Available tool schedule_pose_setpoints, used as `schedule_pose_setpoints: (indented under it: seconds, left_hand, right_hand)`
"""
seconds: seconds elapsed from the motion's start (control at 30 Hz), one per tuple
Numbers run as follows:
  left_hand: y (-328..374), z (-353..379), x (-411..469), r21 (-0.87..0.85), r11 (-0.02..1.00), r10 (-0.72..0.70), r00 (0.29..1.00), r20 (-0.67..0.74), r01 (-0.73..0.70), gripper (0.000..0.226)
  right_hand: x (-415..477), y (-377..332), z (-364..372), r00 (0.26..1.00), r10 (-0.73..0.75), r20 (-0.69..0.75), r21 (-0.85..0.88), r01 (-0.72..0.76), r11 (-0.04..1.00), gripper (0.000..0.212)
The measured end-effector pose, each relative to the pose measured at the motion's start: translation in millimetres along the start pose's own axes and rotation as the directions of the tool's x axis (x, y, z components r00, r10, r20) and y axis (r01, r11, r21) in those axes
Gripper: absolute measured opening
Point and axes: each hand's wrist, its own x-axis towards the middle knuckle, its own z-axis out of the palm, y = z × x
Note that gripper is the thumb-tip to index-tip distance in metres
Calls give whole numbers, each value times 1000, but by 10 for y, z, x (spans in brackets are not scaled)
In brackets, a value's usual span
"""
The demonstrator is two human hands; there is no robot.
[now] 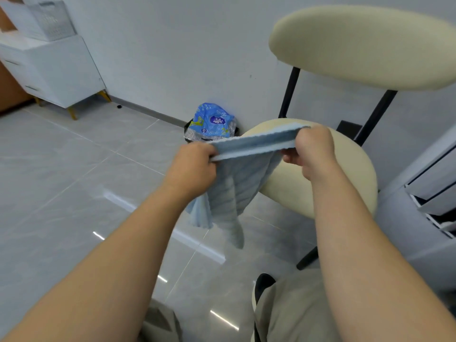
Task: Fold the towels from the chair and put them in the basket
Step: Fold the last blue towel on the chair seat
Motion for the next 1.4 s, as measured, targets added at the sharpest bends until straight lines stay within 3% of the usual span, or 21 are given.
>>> schedule_pose_setpoints:
  seconds: [0.07, 0.13, 0.27, 0.43, 0.5, 0.6, 0.9, 1.07, 1.27, 1.4]
  left_hand:
    - [-57, -87, 2, -25, 1000, 11, 997, -72, -13, 10]
    - [-93, -140, -27, 24, 998, 65, 994, -90, -63, 14]
    - [-186, -182, -67, 79, 989, 129, 990, -50, -125, 29]
    - [-345, -198, -124, 297, 934, 89, 934, 346, -199, 25]
    - [-375, -196, -187, 367, 911, 18, 909, 417, -186, 18]
    - [-460, -219, -222, 312, 945, -42, 915, 401, -93, 12]
    - [-615, -330, -267, 163, 986, -84, 965, 250, 43, 35]
    - [-584, -391, -273, 249, 968, -77, 952, 295, 1, 48]
    - [-625, -381, -325, 268, 962, -75, 886, 458, -57, 9]
    - [-672, -459, -327, 145, 989, -91, 933, 349, 42, 8]
  right_hand:
    - [65, 49, -55, 984, -175, -25, -329, 158, 931, 45]
    - [56, 63, -91, 956, -290, -38, -385, 254, 887, 53]
    - [19, 37, -61, 964, -260, -53, -112, 253, 961, 45]
    - [62, 129, -29, 985, -164, -42, -21, 164, 986, 39]
    - [100, 141, -39, 986, -156, -61, -14, 155, 988, 38]
    - [187, 164, -71, 986, -138, -93, 21, 140, 990, 35]
    - [380, 239, -123, 994, 1, -112, 60, 6, 998, 14]
    - [378, 284, -103, 989, -102, -105, -197, 80, 977, 13]
    - [402, 353, -102, 971, -199, -136, -396, 131, 909, 12]
    - [410, 387, -141, 973, -211, -91, -499, 139, 855, 10]
